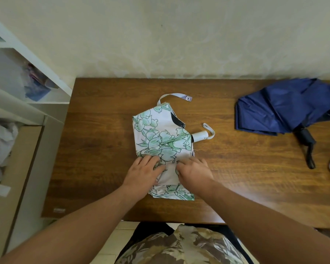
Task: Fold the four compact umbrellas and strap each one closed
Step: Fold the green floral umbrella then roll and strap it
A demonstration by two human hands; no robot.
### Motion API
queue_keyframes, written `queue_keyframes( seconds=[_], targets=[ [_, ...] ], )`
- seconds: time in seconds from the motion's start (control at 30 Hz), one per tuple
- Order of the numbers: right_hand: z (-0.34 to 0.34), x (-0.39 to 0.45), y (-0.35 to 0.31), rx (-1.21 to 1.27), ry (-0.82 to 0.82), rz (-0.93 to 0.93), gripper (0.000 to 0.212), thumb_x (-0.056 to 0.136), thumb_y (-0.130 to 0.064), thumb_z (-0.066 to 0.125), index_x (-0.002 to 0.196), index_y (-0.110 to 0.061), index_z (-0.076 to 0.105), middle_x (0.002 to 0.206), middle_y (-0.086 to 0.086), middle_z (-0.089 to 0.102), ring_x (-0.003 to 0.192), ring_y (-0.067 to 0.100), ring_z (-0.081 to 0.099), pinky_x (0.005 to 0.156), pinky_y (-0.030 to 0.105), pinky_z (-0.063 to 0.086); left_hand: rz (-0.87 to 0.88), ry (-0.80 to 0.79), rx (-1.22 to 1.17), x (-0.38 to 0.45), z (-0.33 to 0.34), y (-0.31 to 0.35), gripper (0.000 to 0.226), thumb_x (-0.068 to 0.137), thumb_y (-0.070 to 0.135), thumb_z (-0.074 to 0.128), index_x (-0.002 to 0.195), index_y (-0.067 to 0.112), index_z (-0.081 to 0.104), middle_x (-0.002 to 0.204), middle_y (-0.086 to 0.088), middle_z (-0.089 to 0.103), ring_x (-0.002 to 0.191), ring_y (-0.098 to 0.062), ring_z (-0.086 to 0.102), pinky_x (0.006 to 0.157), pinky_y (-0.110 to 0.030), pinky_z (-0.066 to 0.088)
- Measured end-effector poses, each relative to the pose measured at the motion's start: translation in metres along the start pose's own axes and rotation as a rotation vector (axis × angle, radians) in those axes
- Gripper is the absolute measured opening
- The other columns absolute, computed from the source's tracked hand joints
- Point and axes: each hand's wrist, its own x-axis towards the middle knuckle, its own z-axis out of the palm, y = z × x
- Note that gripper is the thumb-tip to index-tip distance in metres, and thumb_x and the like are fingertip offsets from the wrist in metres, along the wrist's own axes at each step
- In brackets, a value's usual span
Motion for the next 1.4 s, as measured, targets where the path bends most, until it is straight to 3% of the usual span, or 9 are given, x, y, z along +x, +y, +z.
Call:
queue_keyframes(
  seconds=[0.1,0.23,0.47,0.63,0.8,0.9,1.07,1.2,1.4],
  targets=[
    [-0.002,0.009,-0.02,-0.017,0.105,-0.074,0.041,0.092,-0.017,0.061,0.133,-0.024,0.058,0.144,0.004,0.047,0.134,0.029,0.043,0.109,0.05,0.042,-0.005,0.05,0.018,0.0,-0.001,0.005,0.08,0.072,0.04,0.09,0.143,0.026,0.057,0.141,-0.005,0.053,0.13,-0.03,0.051,0.105,-0.046,0.046],
    [0.005,0.01,-0.011,-0.119,-0.071,-0.019,0.083,0.095,-0.045,0.067,0.161,-0.026,0.021,0.167,0.004,0.011,0.154,0.031,0.014,0.122,0.058,0.028,-0.022,0.004,0.034,0.003,-0.003,0.003,0.086,0.081,0.043,0.082,0.155,0.018,0.045,0.147,-0.006,0.046,0.132,-0.03,0.048,0.107,-0.045,0.044],
    [0.005,-0.01,0.023,-0.081,-0.103,0.09,0.095,0.088,-0.06,0.069,0.162,-0.035,0.014,0.164,0.001,0.012,0.153,0.027,0.014,0.121,0.058,0.029,0.013,-0.061,0.004,0.003,0.006,0.011,0.081,0.092,0.01,0.066,0.163,0.019,0.029,0.159,-0.011,0.034,0.139,-0.031,0.04,0.11,-0.044,0.045],
    [0.011,-0.016,0.022,-0.049,-0.138,0.148,0.101,0.094,-0.061,0.061,0.165,-0.029,-0.003,0.17,-0.004,-0.003,0.158,0.022,-0.005,0.127,0.055,0.018,-0.053,-0.112,-0.01,-0.035,0.035,0.0,0.071,0.111,0.041,0.038,0.161,0.055,-0.01,0.173,0.003,-0.024,0.161,-0.024,-0.017,0.125,-0.067,0.003],
    [-0.002,-0.01,0.007,-0.191,-0.175,0.172,0.096,0.089,-0.054,0.073,0.162,-0.021,0.019,0.157,0.005,0.023,0.146,0.034,0.023,0.118,0.061,0.03,-0.088,-0.115,-0.049,-0.039,0.035,0.001,0.063,0.111,0.051,0.029,0.157,0.06,-0.014,0.17,0.006,-0.029,0.159,-0.025,-0.025,0.122,-0.073,0.0],
    [-0.008,0.002,-0.016,-0.22,-0.119,0.123,0.075,0.087,-0.024,0.073,0.153,-0.021,0.037,0.158,0.007,0.023,0.144,0.035,0.026,0.114,0.06,0.035,-0.098,-0.144,-0.024,-0.038,0.032,0.001,0.062,0.112,0.052,0.027,0.156,0.06,-0.015,0.165,0.008,-0.037,0.157,-0.025,-0.03,0.122,-0.073,-0.002],
    [0.01,0.004,-0.028,-0.139,-0.159,-0.124,0.081,0.099,-0.017,0.057,0.164,-0.03,0.011,0.172,-0.005,-0.009,0.159,0.032,0.002,0.124,0.062,0.021,-0.098,-0.139,-0.015,-0.038,0.033,0.001,0.059,0.111,0.054,0.025,0.159,0.059,-0.009,0.169,0.007,-0.031,0.159,-0.024,-0.025,0.122,-0.072,0.004],
    [0.022,-0.026,0.024,-0.173,-0.267,0.02,0.075,0.109,-0.047,0.033,0.159,-0.038,-0.023,0.162,-0.019,-0.038,0.153,0.021,-0.029,0.125,0.066,0.004,0.001,-0.057,-0.043,-0.048,0.048,-0.018,0.053,0.107,0.055,0.022,0.161,0.054,0.019,0.177,0.001,0.004,0.163,-0.027,0.005,0.121,-0.069,0.022],
    [0.021,-0.031,0.035,-0.155,-0.284,0.08,0.072,0.109,-0.053,0.03,0.162,-0.036,-0.016,0.163,-0.02,-0.031,0.157,0.021,-0.022,0.127,0.056,0.01,0.067,-0.037,-0.157,-0.072,0.054,-0.055,0.045,0.109,0.044,0.038,0.152,0.052,0.044,0.17,0.022,0.022,0.159,-0.008,0.014,0.128,-0.05,0.016]
  ],
)
